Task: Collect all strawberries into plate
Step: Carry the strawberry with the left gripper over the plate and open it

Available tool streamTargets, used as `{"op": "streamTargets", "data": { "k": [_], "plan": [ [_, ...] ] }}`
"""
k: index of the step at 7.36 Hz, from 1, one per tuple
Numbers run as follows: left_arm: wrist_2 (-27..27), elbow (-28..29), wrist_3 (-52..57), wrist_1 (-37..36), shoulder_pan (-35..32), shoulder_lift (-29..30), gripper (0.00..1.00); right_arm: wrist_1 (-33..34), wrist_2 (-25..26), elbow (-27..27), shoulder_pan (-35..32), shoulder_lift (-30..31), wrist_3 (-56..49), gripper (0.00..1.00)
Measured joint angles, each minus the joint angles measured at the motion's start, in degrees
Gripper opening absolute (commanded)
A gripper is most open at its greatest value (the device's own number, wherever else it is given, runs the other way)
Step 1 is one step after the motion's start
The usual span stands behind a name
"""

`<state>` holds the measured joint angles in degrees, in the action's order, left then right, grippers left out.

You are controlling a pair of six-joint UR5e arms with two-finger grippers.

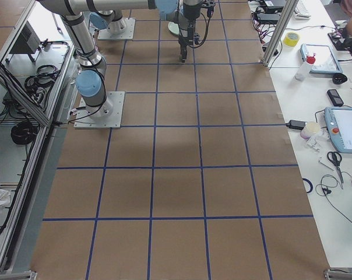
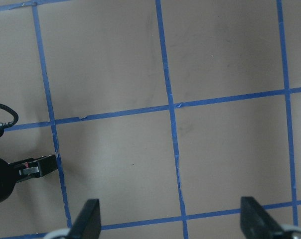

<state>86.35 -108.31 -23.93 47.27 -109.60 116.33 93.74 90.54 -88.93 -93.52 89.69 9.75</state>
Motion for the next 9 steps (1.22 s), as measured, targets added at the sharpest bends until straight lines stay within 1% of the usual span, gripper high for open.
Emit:
{"op": "streamTargets", "data": {
  "k": [1, 2, 4, 5, 6, 8, 9],
  "plan": [
    [-0.1, 0.1, 0.2, -0.1, 0.0, 0.0, 0.24, 1.4, 0.0, 0.3, 0.0, -0.2, -0.7, 1.00],
    [-0.1, 0.1, 0.4, -0.1, 0.0, 0.0, 0.16, 1.7, 0.0, 1.3, 0.0, -0.3, -1.1, 1.00],
    [0.1, 0.2, 0.9, 0.0, 0.1, -0.8, 0.16, -3.9, 0.2, 4.5, 0.3, -0.4, -1.2, 1.00],
    [0.3, 0.5, 1.6, 0.8, 1.0, -2.4, 0.15, -5.6, 0.1, 5.0, 0.3, -0.4, -1.2, 1.00],
    [0.7, 1.0, 5.1, 3.2, 3.4, -4.6, 0.15, -5.8, 0.1, 5.1, 0.3, -0.4, -1.2, 1.00],
    [2.0, 1.9, 20.9, 11.3, 13.5, -10.0, 0.15, -4.1, 0.0, 5.0, 0.2, -0.5, -1.4, 1.00],
    [2.9, 2.0, 28.3, 13.9, 18.8, -12.1, 0.14, -3.1, 0.0, 4.9, 0.2, -0.6, -1.6, 1.00]
  ]
}}
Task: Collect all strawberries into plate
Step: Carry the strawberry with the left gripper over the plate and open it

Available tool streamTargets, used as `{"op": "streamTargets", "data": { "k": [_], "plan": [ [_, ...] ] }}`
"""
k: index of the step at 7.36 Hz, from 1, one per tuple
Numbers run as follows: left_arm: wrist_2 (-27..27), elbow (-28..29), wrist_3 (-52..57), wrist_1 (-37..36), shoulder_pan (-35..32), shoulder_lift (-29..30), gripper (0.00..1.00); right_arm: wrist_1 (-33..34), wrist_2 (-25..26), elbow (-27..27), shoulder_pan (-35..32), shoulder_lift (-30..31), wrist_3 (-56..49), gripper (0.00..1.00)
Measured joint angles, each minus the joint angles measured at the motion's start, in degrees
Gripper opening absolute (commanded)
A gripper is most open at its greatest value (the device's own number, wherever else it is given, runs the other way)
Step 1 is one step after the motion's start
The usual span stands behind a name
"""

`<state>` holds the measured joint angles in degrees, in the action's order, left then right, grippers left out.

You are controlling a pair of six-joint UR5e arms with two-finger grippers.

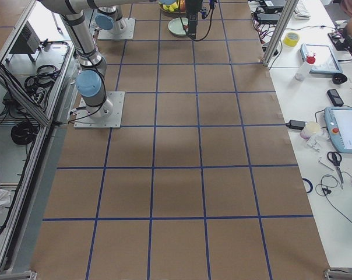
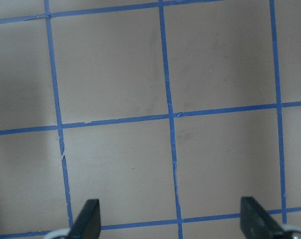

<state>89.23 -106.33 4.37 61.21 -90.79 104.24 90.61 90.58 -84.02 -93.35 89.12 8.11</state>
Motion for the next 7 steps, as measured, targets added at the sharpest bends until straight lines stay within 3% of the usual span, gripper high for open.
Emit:
{"op": "streamTargets", "data": {
  "k": [2, 3, 4, 5, 6, 7],
  "plan": [
    [0.8, -2.0, 10.3, 2.1, 7.6, -2.1, 0.13, 2.6, 0.0, -1.0, 0.0, 0.0, 0.0, 1.00],
    [0.6, -4.0, 13.0, 1.7, 9.9, -2.1, 0.26, 3.4, 0.0, -1.4, 0.0, 0.0, 0.1, 1.00],
    [0.6, -5.7, 14.9, 0.6, 11.4, -1.8, 0.67, 3.8, 0.0, -1.6, -0.1, 0.0, 0.2, 1.00],
    [0.7, -6.5, 15.9, -0.1, 12.1, -1.6, 0.77, 3.9, 0.0, -1.6, -0.1, 0.0, 0.2, 1.00],
    [0.6, -6.7, 15.9, -0.5, 12.4, -1.2, 0.98, 3.9, 0.0, -1.7, 0.0, 0.0, 0.1, 1.00],
    [0.4, -6.6, 15.5, -0.6, 12.5, -0.8, 1.00, 3.9, 0.0, -1.7, 0.0, 0.0, 0.2, 1.00]
  ]
}}
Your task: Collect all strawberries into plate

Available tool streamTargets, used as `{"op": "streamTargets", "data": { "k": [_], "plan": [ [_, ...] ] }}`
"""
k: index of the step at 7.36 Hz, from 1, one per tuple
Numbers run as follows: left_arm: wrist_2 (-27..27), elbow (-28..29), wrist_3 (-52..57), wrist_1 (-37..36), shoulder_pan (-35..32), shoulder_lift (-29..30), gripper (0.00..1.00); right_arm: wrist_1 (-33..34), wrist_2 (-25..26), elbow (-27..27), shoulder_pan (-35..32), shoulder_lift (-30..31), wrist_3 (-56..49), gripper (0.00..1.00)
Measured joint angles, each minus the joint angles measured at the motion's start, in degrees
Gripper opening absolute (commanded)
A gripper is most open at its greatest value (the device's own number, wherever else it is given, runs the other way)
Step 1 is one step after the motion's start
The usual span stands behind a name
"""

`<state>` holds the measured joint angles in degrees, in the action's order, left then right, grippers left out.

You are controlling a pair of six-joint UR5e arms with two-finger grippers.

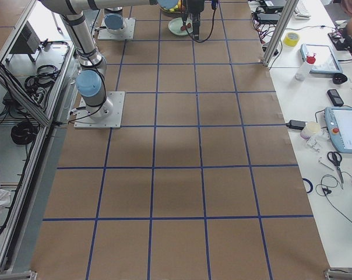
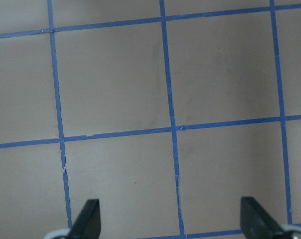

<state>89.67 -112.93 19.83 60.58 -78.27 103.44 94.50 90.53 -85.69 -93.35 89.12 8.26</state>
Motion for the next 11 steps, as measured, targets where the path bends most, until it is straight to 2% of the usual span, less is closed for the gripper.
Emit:
{"op": "streamTargets", "data": {
  "k": [2, 3, 7, 8, 11],
  "plan": [
    [0.0, 1.0, -0.7, -0.2, -0.1, -0.2, 1.00, 0.0, 0.0, 0.0, 0.0, 0.0, 0.0, 1.00],
    [0.0, 3.2, -0.8, 0.3, -0.5, -0.9, 1.00, 0.0, 0.0, 0.0, 0.0, 0.0, 0.0, 1.00],
    [2.4, 22.5, -8.3, 14.7, -7.5, -5.3, 1.00, -0.1, 0.0, 0.0, 0.0, 0.0, 0.1, 1.00],
    [2.9, 25.3, -11.6, 16.9, -9.7, -6.8, 1.00, -0.1, 0.0, 0.0, 0.0, 0.1, 0.1, 1.00],
    [3.2, 27.2, -18.0, 21.7, -12.3, -11.1, 1.00, -0.1, -0.1, -0.1, 0.0, 0.1, 0.1, 1.00]
  ]
}}
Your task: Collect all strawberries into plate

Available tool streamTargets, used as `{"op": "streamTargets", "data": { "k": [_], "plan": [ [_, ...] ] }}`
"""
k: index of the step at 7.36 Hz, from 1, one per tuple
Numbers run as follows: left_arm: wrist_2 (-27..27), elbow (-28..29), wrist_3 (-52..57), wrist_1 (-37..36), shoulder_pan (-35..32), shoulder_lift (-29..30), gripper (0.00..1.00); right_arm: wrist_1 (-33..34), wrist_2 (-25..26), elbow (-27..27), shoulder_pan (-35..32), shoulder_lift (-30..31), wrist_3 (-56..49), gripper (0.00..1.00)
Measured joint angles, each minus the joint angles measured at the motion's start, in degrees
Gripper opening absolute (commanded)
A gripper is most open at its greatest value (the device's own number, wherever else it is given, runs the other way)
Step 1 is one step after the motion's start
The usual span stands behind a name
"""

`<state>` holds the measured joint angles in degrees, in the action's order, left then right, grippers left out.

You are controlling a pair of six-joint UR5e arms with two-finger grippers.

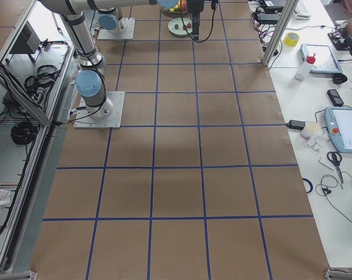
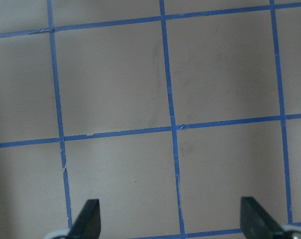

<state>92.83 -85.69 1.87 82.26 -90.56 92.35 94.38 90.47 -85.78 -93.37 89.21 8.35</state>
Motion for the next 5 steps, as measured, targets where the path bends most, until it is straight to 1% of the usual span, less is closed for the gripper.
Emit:
{"op": "streamTargets", "data": {
  "k": [5],
  "plan": [
    [-0.8, -0.4, -1.3, 0.4, -0.4, -1.4, 1.00, -0.7, 0.0, 0.0, 0.0, 0.1, 0.0, 1.00]
  ]
}}
